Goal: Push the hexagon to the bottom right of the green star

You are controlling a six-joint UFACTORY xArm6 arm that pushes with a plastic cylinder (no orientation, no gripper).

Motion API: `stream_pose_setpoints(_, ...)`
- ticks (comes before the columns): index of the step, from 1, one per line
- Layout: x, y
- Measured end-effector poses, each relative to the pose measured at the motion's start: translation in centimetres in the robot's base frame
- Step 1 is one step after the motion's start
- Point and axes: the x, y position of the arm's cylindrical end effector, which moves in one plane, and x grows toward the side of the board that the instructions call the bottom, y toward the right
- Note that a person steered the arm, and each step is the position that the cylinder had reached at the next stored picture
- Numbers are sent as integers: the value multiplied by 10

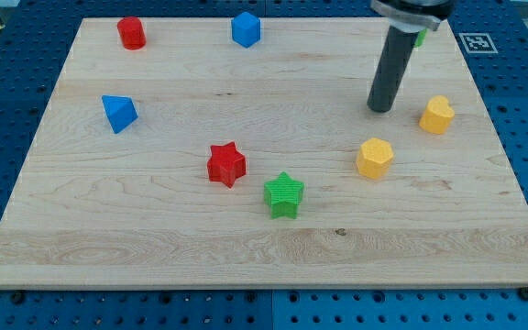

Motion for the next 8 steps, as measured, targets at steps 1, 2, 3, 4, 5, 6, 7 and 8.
stream_pose_setpoints(1,22,-20)
stream_pose_setpoints(2,22,-21)
stream_pose_setpoints(3,22,-21)
stream_pose_setpoints(4,28,-22)
stream_pose_setpoints(5,46,-22)
stream_pose_setpoints(6,65,-25)
stream_pose_setpoints(7,80,-27)
stream_pose_setpoints(8,80,0)
